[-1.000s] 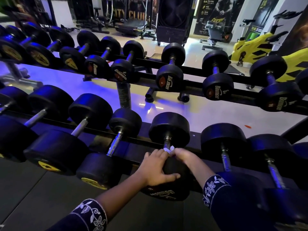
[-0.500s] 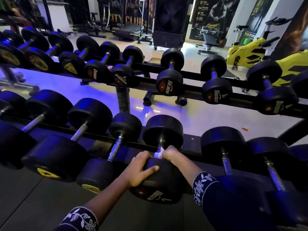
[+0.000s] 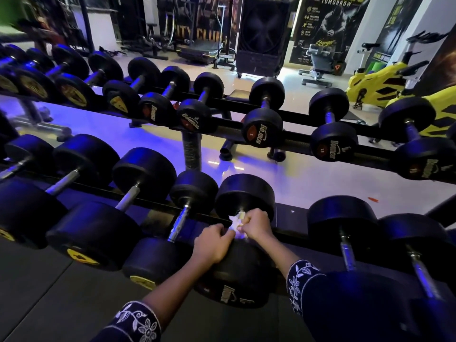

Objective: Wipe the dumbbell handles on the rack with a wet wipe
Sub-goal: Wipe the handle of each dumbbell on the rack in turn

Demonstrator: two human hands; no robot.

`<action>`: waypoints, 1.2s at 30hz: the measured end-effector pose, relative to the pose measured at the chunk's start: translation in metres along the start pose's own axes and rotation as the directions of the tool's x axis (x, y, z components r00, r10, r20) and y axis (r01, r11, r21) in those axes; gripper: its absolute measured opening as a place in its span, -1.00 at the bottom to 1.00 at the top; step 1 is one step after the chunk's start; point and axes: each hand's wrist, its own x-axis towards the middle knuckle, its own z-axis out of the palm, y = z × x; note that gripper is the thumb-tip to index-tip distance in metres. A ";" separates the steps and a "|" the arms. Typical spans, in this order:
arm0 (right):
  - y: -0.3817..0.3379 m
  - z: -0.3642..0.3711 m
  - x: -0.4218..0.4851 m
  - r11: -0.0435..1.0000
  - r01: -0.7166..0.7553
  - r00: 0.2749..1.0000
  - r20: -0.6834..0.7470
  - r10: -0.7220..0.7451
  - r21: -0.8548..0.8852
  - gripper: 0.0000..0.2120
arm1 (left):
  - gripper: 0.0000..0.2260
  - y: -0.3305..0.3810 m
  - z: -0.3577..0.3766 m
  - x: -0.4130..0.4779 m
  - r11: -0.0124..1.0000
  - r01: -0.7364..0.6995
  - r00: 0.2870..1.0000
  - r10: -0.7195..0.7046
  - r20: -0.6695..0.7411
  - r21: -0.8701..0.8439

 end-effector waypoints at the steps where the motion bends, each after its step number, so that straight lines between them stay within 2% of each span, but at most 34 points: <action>1: 0.000 0.000 -0.003 1.000 0.001 1.000 0.025 -0.001 -0.005 -0.88 | -0.75 -0.001 0.000 0.000 1.000 0.003 1.000 -0.003 -0.003 -0.020; 3: 0.003 0.004 -0.005 1.000 0.005 0.998 0.068 -0.004 -0.017 -0.63 | -0.74 -0.001 0.000 0.000 1.000 -0.001 1.000 0.001 -0.005 -0.012; 4: 0.003 0.004 -0.006 1.000 0.000 0.997 0.072 0.002 -0.019 -0.62 | -0.74 -0.001 0.000 0.000 1.000 -0.006 1.000 0.006 -0.011 0.003; 6: 0.003 0.004 -0.002 1.000 -0.021 0.999 0.046 0.021 0.008 -0.76 | -0.74 0.003 0.000 -0.002 0.998 -0.019 0.999 0.022 -0.036 0.066; 8: -0.001 0.000 0.005 0.999 -0.044 0.999 -0.032 0.044 0.023 -0.91 | -0.71 0.011 -0.001 -0.004 0.978 -0.047 0.998 0.057 -0.040 0.203; 10: -0.005 -0.003 0.012 0.996 -0.079 0.994 -0.069 0.081 0.031 -0.87 | -0.66 0.018 0.001 -0.008 0.945 -0.098 0.994 0.110 -0.020 0.313; 12: -0.005 -0.003 0.015 0.996 -0.090 0.996 -0.029 0.090 0.014 -0.83 | -0.62 0.021 0.003 -0.011 0.940 -0.144 0.989 0.151 0.000 0.308; 14: 0.001 0.000 0.009 0.997 -0.071 0.996 0.053 0.072 -0.020 -0.87 | -0.62 0.019 0.005 -0.013 0.948 -0.164 0.985 0.174 -0.011 0.274; 16: 0.016 0.003 0.001 0.999 -0.041 0.987 0.152 0.045 -0.031 -0.74 | -0.63 0.017 0.005 -0.014 0.949 -0.171 0.983 0.183 -0.023 0.264; 18: 0.027 0.005 -0.001 1.000 -0.020 0.982 0.186 0.023 -0.015 -0.78 | -0.64 0.018 0.002 -0.015 0.953 -0.167 0.984 0.178 -0.021 0.253; 21: 0.023 0.005 0.012 0.999 -0.026 1.000 0.012 0.026 0.045 -0.82 | -0.65 0.020 0.001 -0.013 0.962 -0.149 0.987 0.158 -0.021 0.227; 23: 0.014 0.004 0.024 0.990 -0.093 0.989 -0.102 0.103 0.103 -0.85 | -0.63 0.020 0.002 -0.014 0.967 -0.150 0.987 0.158 -0.023 0.208; 24: 0.012 0.004 0.028 0.980 -0.141 0.981 -0.113 0.158 0.142 -0.83 | -0.62 0.019 0.002 -0.015 0.969 -0.152 0.987 0.160 -0.024 0.195; 26: 0.013 0.006 0.031 0.965 -0.199 0.974 -0.076 0.215 0.172 -0.83 | -0.62 0.018 0.001 -0.015 0.971 -0.156 0.986 0.163 -0.023 0.183; 28: 0.019 0.006 0.019 0.973 -0.204 0.979 0.007 0.204 0.106 -0.84 | -0.64 0.018 0.001 -0.015 0.972 -0.151 0.987 0.157 -0.018 0.182; 30: 0.028 0.004 0.002 0.960 -0.251 0.961 0.148 0.232 0.123 -0.81 | -0.66 0.018 0.000 -0.016 0.972 -0.150 0.988 0.156 -0.020 0.184; 32: 0.035 0.004 -0.012 0.853 -0.402 0.897 0.327 0.296 0.332 -0.78 | -0.67 0.019 -0.001 -0.016 0.974 -0.142 0.989 0.146 -0.009 0.176; 33: 0.036 0.004 -0.012 0.778 -0.457 0.876 0.370 0.310 0.430 -0.74 | -0.67 0.018 0.000 -0.014 0.976 -0.140 0.990 0.143 -0.003 0.169; 36: 0.037 0.016 0.019 0.539 -0.492 0.868 0.336 0.367 0.683 -0.70 | -0.65 0.018 0.000 -0.013 0.983 -0.128 0.992 0.127 0.012 0.133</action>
